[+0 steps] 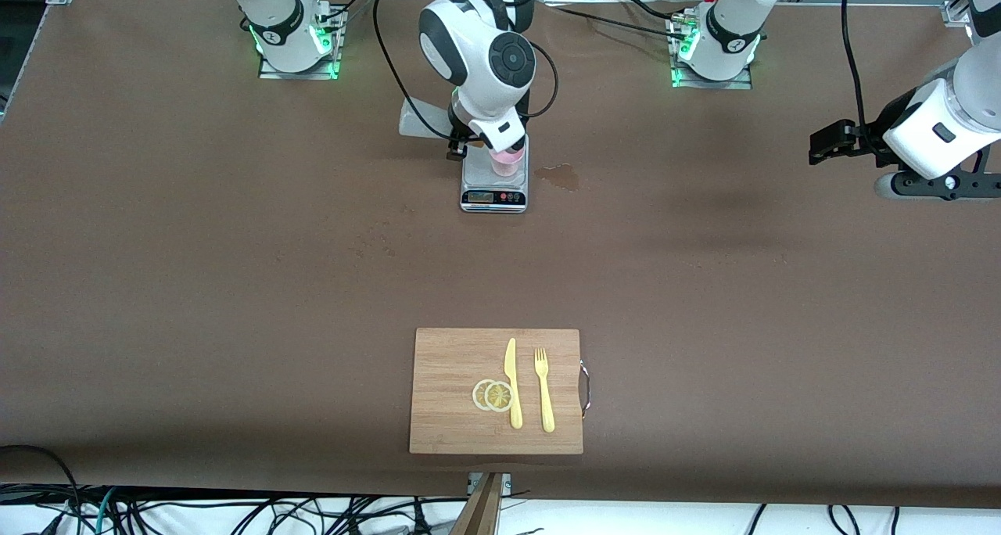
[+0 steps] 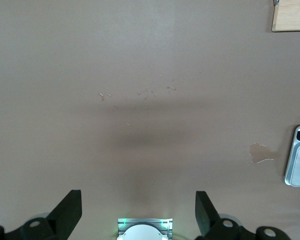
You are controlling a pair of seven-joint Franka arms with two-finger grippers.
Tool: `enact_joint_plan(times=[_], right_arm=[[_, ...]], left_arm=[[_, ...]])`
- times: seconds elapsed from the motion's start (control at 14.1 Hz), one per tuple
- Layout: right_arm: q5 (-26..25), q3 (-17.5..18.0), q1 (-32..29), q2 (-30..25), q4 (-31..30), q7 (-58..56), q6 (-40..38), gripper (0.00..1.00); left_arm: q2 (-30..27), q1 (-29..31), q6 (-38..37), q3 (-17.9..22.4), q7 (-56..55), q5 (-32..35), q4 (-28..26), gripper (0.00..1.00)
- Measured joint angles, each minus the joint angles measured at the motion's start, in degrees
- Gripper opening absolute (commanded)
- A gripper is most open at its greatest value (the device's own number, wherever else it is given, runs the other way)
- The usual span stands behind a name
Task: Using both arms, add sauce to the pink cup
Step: 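Tilt the bottle nozzle into the pink cup with the right gripper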
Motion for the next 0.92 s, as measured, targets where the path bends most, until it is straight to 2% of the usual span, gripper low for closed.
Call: enact_joint_plan(times=[0.36,0.92], right_arm=[[-2.7,1.3,0.0,0.6,0.7,0.9,-1.2,0.00],[-2.9,1.6,0.0,1.4,1.1,1.0,-1.4,0.00]], left_arm=[[1.0,-1.1,-0.1,-0.7,0.5,0.0,0.0,1.00],[1.6,-1.6,-0.2,-0.7,0.5,0.0,0.2,1.00]])
